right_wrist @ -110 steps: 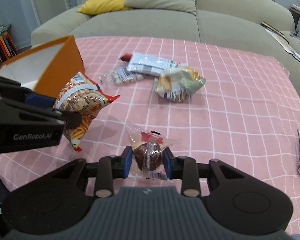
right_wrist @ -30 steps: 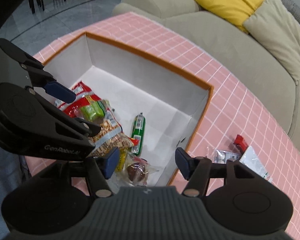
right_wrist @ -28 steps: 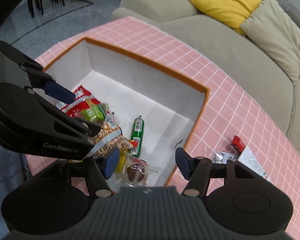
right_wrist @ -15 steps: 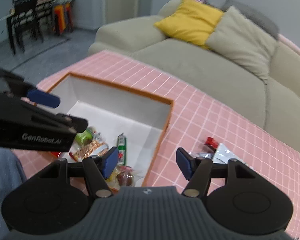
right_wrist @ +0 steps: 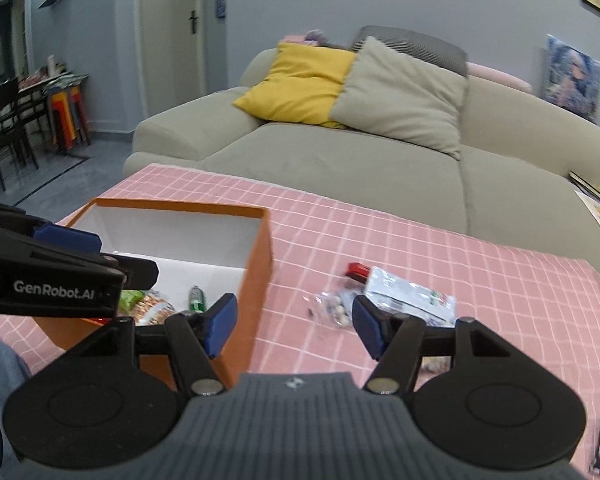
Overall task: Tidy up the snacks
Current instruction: 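Withdraw both tools from the box toward the remaining snacks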
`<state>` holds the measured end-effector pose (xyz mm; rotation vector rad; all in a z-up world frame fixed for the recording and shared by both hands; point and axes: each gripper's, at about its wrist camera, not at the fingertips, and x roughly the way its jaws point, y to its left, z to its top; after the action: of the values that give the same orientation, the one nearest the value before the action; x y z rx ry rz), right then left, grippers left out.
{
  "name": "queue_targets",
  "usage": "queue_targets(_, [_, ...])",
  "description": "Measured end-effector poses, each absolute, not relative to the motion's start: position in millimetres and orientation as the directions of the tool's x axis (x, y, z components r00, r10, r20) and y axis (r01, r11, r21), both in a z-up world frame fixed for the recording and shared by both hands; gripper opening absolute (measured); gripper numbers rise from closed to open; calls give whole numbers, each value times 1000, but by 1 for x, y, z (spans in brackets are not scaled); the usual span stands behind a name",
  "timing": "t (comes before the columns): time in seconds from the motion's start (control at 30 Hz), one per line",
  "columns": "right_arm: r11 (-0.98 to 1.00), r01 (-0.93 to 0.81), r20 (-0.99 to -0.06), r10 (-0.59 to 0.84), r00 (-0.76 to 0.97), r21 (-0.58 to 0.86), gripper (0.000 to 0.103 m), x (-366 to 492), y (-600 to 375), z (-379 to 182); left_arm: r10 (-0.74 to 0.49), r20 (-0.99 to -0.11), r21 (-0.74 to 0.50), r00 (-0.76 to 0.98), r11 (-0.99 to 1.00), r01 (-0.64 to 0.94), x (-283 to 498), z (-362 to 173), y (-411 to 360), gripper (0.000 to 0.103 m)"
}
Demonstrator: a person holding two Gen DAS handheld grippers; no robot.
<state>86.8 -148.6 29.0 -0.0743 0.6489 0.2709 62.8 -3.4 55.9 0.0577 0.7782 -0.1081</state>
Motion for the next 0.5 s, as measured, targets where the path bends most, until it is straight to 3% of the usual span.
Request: queue_targets(0.5, [996, -92, -661, 75, 747, 9, 65, 72, -230, -33, -202, -742, -7, 639, 956, 294, 75, 23, -73, 71])
